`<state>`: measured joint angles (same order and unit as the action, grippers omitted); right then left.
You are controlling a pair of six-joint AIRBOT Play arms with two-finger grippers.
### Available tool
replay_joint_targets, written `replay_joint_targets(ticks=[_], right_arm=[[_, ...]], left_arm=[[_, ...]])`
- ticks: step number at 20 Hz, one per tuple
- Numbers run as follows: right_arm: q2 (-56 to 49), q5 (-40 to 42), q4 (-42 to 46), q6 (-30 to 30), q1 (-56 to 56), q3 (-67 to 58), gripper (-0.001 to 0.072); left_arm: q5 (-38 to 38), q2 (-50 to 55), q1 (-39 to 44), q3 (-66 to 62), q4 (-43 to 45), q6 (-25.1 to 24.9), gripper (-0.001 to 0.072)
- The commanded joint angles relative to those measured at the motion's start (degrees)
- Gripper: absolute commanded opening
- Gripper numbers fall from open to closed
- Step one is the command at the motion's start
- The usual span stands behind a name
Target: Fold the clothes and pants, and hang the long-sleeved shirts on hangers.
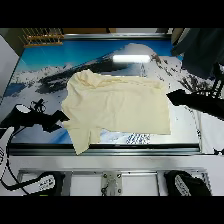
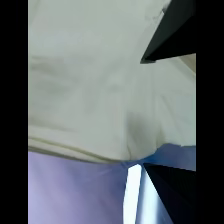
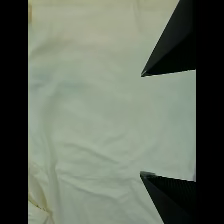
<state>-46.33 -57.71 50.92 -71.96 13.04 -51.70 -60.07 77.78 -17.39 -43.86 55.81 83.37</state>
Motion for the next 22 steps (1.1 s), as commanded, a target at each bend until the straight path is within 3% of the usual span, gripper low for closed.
replay_joint_targets(ticks=[1, 5, 6, 8, 9, 10, 12, 14, 16, 18, 22], right_arm=[[0.68, -0.24, -2.10, 0.00, -0.04, 0.68, 0.0659], [0.68, -0.24, -2.14, 0.00, -0.04, 0.68, 0.0659], [0.68, -0.26, -2.14, 0.00, -0.04, 0.68, 0.0659], [0.68, -0.33, -2.03, 0.00, 0.04, 0.68, 0.0658], [0.68, -0.83, -1.44, 0.00, 0.42, 0.68, 0.0659], [0.68, -2.56, 0.33, -0.13, 1.36, 0.70, 0.0659], [0.70, -8.76, 7.45, -6.27, 4.55, 2.23, 0.0659], [0.68, -13.38, 17.90, -18.34, 8.74, 7.52, 0.0659], [0.63, -11.96, 24.15, -29.59, 13.07, 15.69, 0.0659], [0.46, -5.86, 20.63, -33.07, 16.68, 23.96, 0.0659], [-2.27, 8.68, 5.70, -31.87, 17.25, 34.14, 0.0659]], left_arm=[[6.29, -0.24, 2.56, 3.78, -4.87, -1.90, 0.0684], [7.50, -0.24, 7.54, 2.78, -4.81, -1.73, 0.0683], [7.63, -0.24, 8.26, 2.25, -4.76, -1.73, 0.0551], [7.58, -0.26, 8.70, 1.38, -4.70, -1.73, 0.0112], [7.08, -0.26, 8.68, 0.85, -4.42, -1.73, 0.0007], [6.19, -0.31, 8.57, 0.33, -4.04, -1.75, 0.0006], [4.61, -1.73, 8.59, 0.20, -0.81, -1.66, 0.0006], [2.25, -3.89, 9.33, 0.22, 2.38, -1.53, 0.0006], [1.11, -6.47, 10.64, 0.22, 4.76, -1.53, 0.0006], [1.22, -8.81, 11.96, 0.20, 4.66, -1.53, 0.0006], [2.27, -10.99, 14.45, 0.20, 4.61, -1.53, 0.0007]])
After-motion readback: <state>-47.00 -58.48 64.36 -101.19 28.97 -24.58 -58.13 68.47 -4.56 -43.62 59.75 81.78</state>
